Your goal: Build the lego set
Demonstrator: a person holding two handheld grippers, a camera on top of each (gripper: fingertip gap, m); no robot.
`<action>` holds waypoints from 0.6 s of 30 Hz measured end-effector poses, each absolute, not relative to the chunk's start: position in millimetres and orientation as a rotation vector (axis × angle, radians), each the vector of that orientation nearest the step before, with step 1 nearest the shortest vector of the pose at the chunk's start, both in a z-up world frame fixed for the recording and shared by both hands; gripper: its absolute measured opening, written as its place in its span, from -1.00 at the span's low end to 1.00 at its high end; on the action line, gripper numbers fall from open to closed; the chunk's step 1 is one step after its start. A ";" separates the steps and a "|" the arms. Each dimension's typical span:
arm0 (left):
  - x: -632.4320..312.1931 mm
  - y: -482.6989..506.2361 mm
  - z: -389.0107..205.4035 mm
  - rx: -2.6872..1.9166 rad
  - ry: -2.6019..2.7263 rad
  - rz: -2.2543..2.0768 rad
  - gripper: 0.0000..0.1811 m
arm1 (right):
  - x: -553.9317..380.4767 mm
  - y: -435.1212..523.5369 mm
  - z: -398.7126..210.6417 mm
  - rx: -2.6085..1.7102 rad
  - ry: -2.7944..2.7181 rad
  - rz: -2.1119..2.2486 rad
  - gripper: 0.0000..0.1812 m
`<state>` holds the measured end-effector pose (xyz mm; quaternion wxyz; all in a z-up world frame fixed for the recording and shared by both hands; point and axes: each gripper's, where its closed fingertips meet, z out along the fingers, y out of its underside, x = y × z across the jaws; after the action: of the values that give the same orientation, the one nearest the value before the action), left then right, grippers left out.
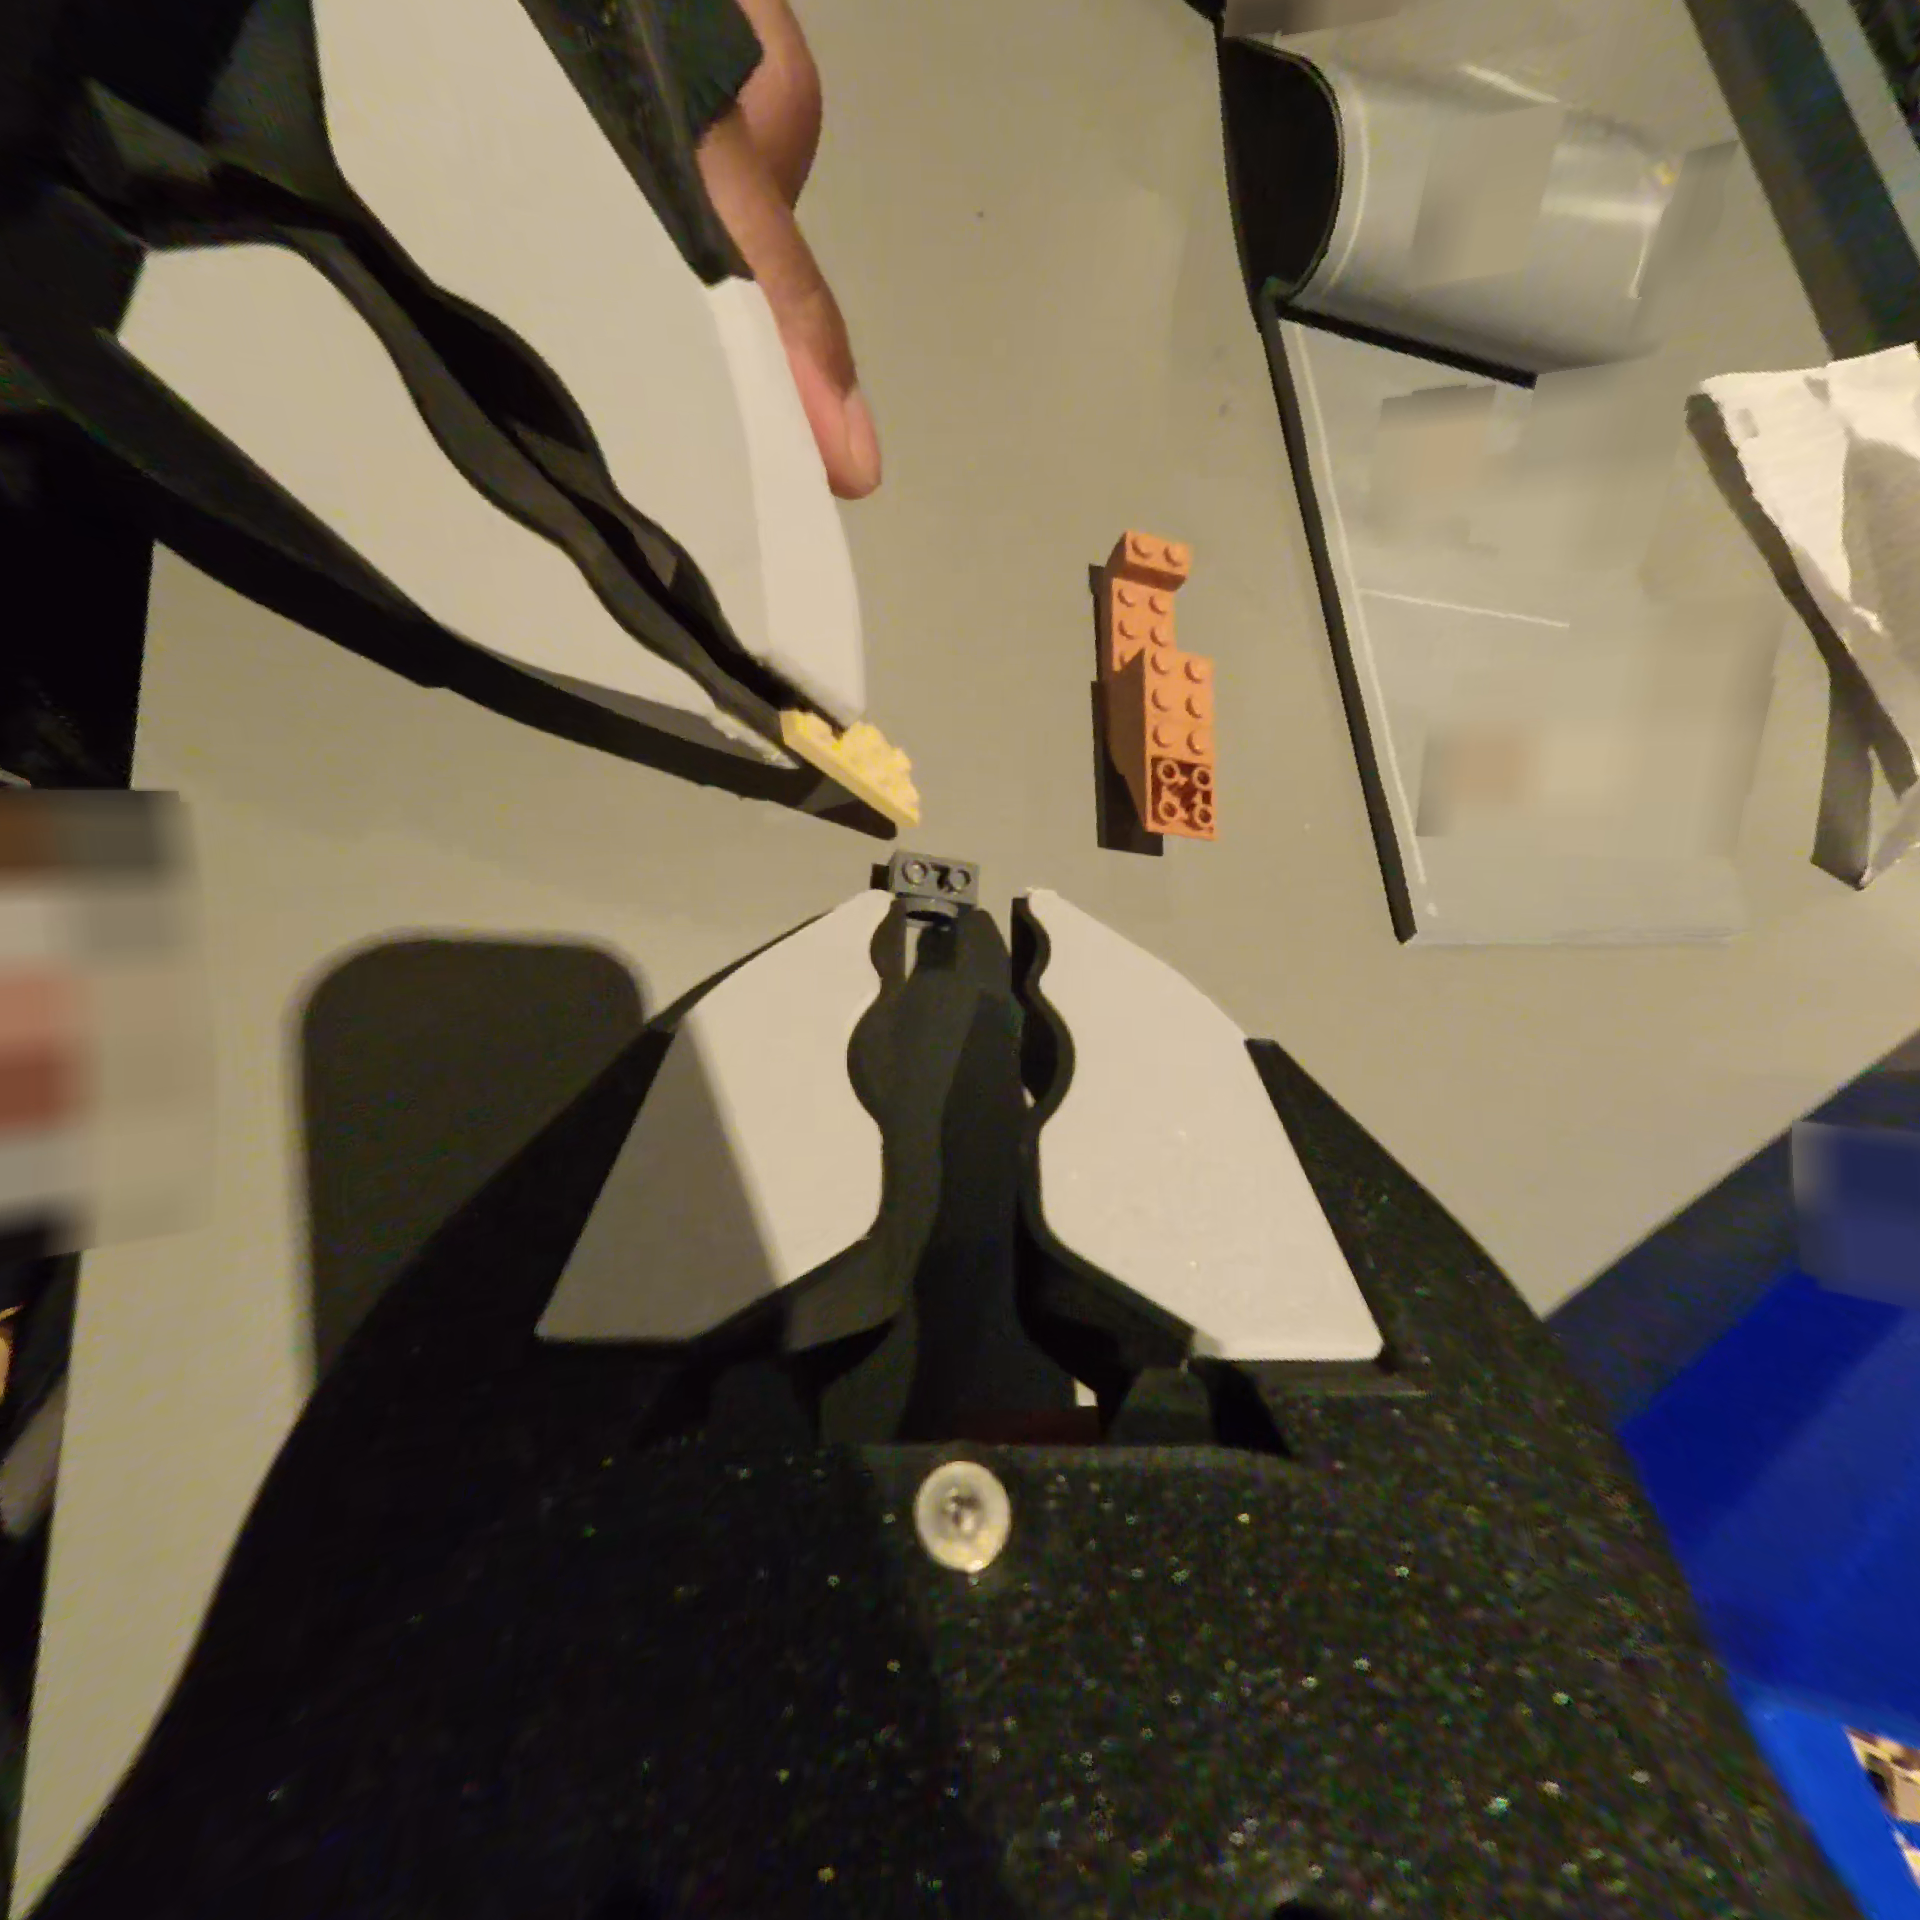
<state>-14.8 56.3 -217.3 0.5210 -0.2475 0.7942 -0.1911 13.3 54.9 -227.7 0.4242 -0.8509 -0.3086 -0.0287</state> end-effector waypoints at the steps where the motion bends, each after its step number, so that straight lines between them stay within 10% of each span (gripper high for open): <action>1: -14.7 56.0 -217.4 -0.595 1.904 -0.457 -0.95 | 13.0 55.3 -228.0 -2.133 -0.771 -0.065 -0.78; 18: -8.9 52.5 -216.2 -0.601 1.911 -0.477 -0.95 | 7.0 45.1 -230.3 -2.150 -0.783 -0.073 -0.94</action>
<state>-8.9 52.5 -216.2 0.5149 -0.2503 0.7955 -0.1984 7.0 45.1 -230.3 0.4134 -0.8552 -0.3113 -0.0288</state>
